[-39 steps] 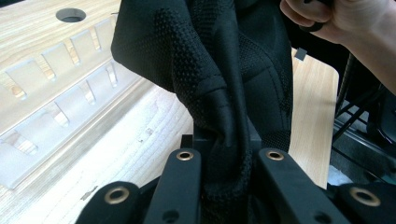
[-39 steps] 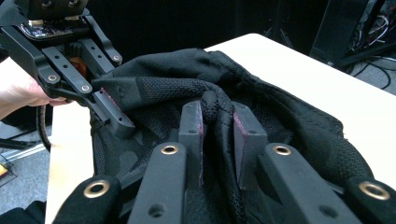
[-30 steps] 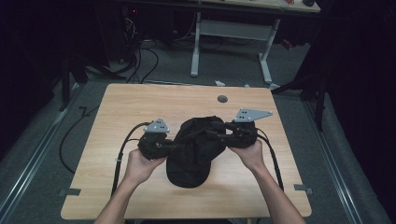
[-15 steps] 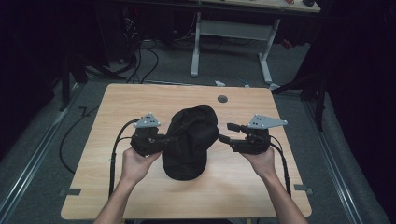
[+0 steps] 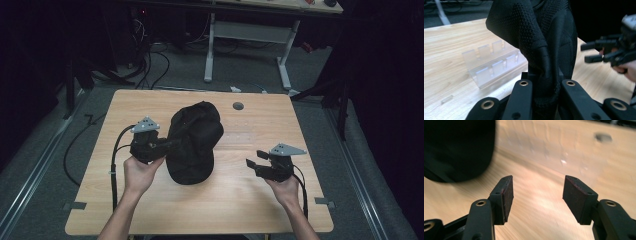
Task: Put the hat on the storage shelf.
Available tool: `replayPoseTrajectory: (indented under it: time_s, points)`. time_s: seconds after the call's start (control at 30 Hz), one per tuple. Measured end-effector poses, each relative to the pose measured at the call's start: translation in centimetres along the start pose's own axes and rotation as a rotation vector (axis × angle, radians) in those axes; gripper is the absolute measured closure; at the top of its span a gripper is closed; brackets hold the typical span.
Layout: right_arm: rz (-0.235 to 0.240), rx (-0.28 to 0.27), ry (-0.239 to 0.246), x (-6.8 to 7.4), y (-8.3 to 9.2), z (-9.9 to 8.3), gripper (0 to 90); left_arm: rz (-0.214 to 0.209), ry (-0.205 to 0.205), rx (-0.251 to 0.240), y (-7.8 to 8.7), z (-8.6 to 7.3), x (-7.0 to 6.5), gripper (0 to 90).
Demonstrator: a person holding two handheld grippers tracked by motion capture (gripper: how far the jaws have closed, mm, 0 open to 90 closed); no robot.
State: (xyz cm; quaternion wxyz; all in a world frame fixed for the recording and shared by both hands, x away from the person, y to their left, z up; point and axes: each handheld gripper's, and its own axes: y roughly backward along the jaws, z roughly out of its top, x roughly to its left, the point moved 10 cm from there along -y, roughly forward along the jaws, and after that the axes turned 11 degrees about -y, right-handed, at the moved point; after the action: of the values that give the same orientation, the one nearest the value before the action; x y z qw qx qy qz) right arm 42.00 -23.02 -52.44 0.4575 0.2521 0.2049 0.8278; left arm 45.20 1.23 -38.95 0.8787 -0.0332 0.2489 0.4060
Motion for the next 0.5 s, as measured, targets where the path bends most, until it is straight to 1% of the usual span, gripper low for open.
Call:
replayPoseTrajectory:
  time_s: [0.07,0.1,0.13,0.17,0.27,0.3,0.37,0.4,0.43,0.47,0.5]
  points:
    - [-0.034,0.022,-0.022,-1.1,-0.6,-1.4,41.7,0.012,-0.001,-0.010,0.1,0.3,0.3,84.5]
    - [-0.066,0.046,-0.036,-1.9,-1.0,-2.7,41.4,0.019,0.000,-0.019,0.1,0.5,0.4,84.5]
    - [-0.082,0.055,-0.046,-2.4,-1.2,-3.3,41.3,0.032,0.002,-0.030,0.2,0.9,0.6,84.5]
    - [-0.082,0.055,-0.046,-2.4,-1.2,-3.3,41.3,0.032,0.002,-0.030,0.2,0.9,0.6,84.5]
    - [-0.138,0.063,-0.070,-3.8,-1.6,-4.6,40.4,0.046,0.009,-0.055,0.3,1.7,0.9,84.5]
    - [-0.152,0.062,-0.079,-4.1,-1.7,-4.9,40.1,0.049,0.011,-0.060,0.3,1.9,1.0,84.5]
    - [-0.178,0.063,-0.083,-4.8,-1.8,-5.3,39.8,0.059,0.016,-0.076,0.2,2.4,1.2,84.5]
    - [-0.203,0.063,-0.090,-5.3,-1.9,-5.6,39.4,0.064,0.016,-0.077,0.2,2.5,1.3,84.5]
    - [-0.203,0.063,-0.090,-5.3,-1.9,-5.6,39.4,0.069,0.018,-0.083,0.2,2.7,1.4,84.5]
    - [-0.211,0.064,-0.095,-5.5,-2.0,-5.7,39.2,0.073,0.021,-0.088,0.1,2.9,1.5,84.5]
    - [-0.223,0.062,-0.090,-5.7,-2.1,-5.8,39.1,0.079,0.020,-0.089,0.0,3.0,1.7,84.5]
